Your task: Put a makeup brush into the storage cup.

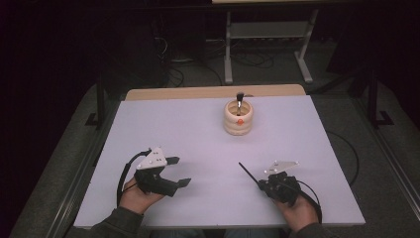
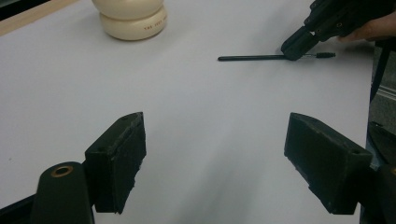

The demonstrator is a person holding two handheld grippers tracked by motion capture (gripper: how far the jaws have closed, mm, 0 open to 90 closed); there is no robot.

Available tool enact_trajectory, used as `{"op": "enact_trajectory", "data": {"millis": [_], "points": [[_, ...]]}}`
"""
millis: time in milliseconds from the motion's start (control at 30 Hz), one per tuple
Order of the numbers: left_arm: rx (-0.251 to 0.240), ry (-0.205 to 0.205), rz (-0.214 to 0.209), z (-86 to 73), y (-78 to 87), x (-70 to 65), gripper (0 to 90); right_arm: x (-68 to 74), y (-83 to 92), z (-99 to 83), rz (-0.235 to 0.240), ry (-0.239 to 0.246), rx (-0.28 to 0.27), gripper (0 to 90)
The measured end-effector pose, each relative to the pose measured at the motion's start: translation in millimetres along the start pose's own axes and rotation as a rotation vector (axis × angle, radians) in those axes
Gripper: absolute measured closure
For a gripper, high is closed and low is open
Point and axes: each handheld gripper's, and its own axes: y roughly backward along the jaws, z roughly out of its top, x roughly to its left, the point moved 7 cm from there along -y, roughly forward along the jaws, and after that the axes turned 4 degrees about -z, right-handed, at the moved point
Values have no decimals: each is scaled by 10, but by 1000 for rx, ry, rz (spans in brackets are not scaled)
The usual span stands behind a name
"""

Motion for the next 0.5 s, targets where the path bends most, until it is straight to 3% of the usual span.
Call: {"op": "enact_trajectory", "data": {"millis": [100,300,500], "points": [[1,4,-3,-3,-2,0,204,-9,1,8,11,8,5,856],[-8,6,-20,20,2,-24,205,-38,4,9,60,-20,11,857],[-8,-7,-29,47,-1,-49,206,-61,22,30,73,-11,11,857]]}}
